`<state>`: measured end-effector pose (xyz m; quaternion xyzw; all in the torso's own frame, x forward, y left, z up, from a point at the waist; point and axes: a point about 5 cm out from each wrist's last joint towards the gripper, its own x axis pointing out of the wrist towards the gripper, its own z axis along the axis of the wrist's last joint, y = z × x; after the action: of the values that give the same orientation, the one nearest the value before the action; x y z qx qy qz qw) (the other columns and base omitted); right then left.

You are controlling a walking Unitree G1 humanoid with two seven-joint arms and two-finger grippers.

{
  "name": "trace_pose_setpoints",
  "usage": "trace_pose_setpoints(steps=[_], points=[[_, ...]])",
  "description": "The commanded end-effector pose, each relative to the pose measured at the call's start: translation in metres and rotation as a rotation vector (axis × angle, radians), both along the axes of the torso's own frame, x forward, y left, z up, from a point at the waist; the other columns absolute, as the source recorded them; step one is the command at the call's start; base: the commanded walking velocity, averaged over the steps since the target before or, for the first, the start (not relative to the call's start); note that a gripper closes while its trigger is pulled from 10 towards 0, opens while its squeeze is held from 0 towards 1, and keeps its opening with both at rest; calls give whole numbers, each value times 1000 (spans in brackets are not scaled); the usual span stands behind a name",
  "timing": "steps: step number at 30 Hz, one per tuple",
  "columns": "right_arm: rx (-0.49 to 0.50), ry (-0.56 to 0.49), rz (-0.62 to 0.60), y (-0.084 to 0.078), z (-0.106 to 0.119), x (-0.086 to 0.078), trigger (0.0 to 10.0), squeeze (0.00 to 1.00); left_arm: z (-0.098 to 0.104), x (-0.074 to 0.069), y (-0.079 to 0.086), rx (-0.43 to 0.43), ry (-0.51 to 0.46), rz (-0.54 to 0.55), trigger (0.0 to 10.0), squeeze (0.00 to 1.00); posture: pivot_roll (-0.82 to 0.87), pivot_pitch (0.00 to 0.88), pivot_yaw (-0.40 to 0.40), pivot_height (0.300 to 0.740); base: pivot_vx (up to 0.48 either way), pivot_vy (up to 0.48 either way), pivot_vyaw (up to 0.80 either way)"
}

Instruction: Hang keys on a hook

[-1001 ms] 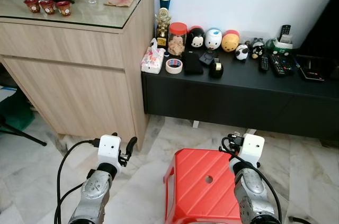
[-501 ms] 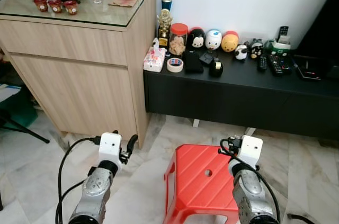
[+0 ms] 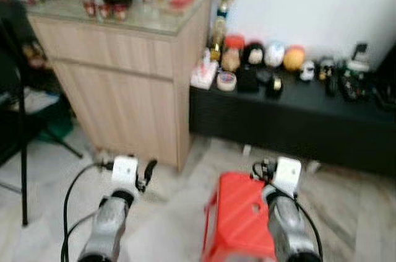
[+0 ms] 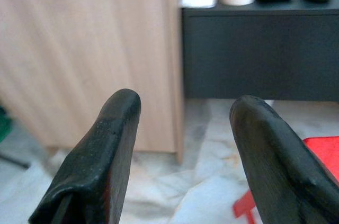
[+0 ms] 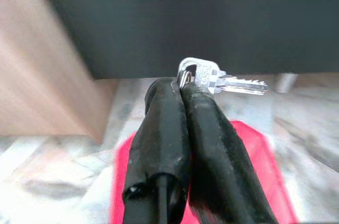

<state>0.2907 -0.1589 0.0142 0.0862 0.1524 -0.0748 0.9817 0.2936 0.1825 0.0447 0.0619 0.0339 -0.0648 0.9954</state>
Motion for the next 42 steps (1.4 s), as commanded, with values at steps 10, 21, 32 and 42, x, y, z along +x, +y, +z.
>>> trace_pose_setpoints(steps=[10,21,32,42], points=[[10,26,-22,-2,-4,-2,10000,0,0,-1,1,8,-4,-4,10000,0,22,0,-55,740,-48,0,0],[5,32,-31,-2,-6,-4,10000,0,1,-1,1,5,-7,-5,10000,0,23,1,-52,740,-225,0,0],[10,35,-26,0,-5,-3,10000,0,1,-1,1,6,-8,-8,10000,0,28,6,-50,740,-256,0,0],[10,35,-37,-2,-5,-3,10000,0,2,-1,-1,3,-9,-14,10000,0,27,9,-49,740,-256,0,0]])
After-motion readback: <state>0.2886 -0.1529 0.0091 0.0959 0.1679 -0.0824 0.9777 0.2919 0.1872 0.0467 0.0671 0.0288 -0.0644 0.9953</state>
